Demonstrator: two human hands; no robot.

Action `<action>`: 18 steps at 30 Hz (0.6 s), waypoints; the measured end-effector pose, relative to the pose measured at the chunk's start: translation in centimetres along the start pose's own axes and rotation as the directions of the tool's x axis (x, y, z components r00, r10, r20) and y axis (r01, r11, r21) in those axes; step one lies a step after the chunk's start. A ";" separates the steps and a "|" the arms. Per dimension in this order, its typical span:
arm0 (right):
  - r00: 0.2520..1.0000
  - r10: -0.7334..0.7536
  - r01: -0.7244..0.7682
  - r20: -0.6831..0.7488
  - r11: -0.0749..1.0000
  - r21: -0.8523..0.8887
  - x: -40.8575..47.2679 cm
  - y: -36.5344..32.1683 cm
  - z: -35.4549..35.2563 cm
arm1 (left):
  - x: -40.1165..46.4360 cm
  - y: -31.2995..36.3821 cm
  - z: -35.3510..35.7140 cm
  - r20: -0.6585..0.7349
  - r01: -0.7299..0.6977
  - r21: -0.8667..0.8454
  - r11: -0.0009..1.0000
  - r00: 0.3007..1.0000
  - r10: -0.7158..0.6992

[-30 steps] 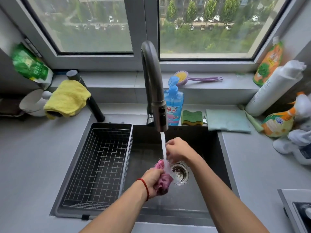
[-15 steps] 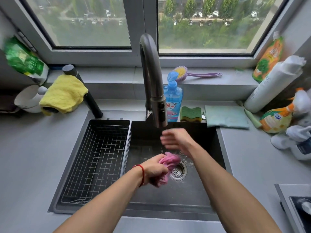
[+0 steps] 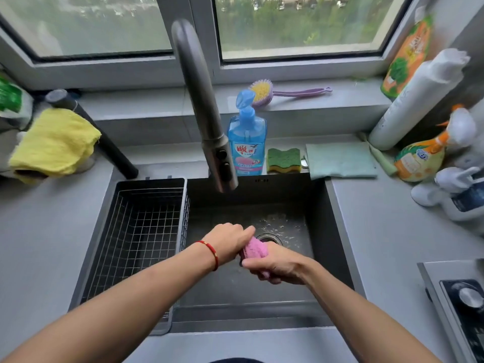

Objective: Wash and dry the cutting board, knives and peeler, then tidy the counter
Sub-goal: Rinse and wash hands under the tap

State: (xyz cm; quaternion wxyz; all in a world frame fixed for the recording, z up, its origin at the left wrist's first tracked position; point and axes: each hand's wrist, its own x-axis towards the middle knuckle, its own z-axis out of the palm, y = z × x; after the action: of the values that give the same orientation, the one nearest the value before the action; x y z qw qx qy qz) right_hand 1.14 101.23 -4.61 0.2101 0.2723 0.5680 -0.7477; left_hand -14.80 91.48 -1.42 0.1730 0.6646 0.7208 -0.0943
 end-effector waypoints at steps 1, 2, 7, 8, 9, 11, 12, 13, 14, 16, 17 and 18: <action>0.995 -0.021 -0.002 -0.099 0.975 -0.223 0.4 -0.3 0.1 | 0.1 0.1 0.3 0.023 0.034 0.003 0.999 0.999 -0.034; 0.979 -0.082 -0.009 -0.188 0.899 -0.438 0.8 -0.4 0.2 | 0.3 0.2 0.5 0.059 0.081 -0.016 0.997 0.995 -0.079; 0.889 -0.370 -0.137 -0.269 0.346 -0.928 2.0 0.2 -0.1 | 1.9 1.9 1.5 0.409 0.437 -0.342 0.832 0.866 -0.287; 0.877 -0.413 -0.136 -0.246 0.278 -0.951 2.0 0.6 -0.3 | 2.0 2.1 1.6 0.500 0.510 -0.453 0.731 0.825 -0.265; 0.865 -0.449 -0.133 -0.224 0.224 -0.965 2.0 0.8 -0.5 | 1.9 2.1 1.7 0.578 0.572 -0.545 0.613 0.786 -0.220; 0.843 -0.501 -0.112 -0.196 0.194 -0.975 2.0 1.4 -0.8 | 1.3 1.8 1.7 0.664 0.654 -0.643 0.399 0.735 -0.134; 0.836 -0.511 -0.104 -0.198 0.206 -0.973 1.9 1.6 -0.7 | 0.8 1.6 1.7 0.682 0.671 -0.677 0.302 0.726 -0.086; 0.840 -0.503 -0.090 -0.205 0.243 -0.966 1.7 1.8 -0.5 | 0.4 1.4 1.7 0.691 0.681 -0.700 0.216 0.722 -0.035; 0.852 -0.480 -0.060 -0.211 0.311 -0.948 1.5 1.8 -0.7 | 0.1 1.2 1.6 0.692 0.685 -0.712 0.156 0.722 -0.012; 0.910 -0.354 0.037 -0.216 0.588 -0.808 0.9 1.4 -1.2 | -0.4 0.8 1.6 0.616 0.626 -0.745 0.230 0.778 -0.121; 0.939 -0.267 0.094 -0.217 0.805 -0.586 0.2 1.0 -1.5 | -0.4 0.5 1.8 0.491 0.530 -0.736 0.422 0.846 -0.207; 0.956 -0.186 0.125 -0.229 0.959 -0.256 -0.2 0.7 -1.8 | -0.6 0.1 1.8 0.316 0.401 -0.668 0.627 0.916 -0.249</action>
State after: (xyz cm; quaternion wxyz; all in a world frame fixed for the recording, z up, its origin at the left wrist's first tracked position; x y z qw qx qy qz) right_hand 2.06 102.74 -5.34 0.1081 0.2915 0.6953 -0.6480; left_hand -14.42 90.32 -2.85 0.4686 0.3882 0.7869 0.1023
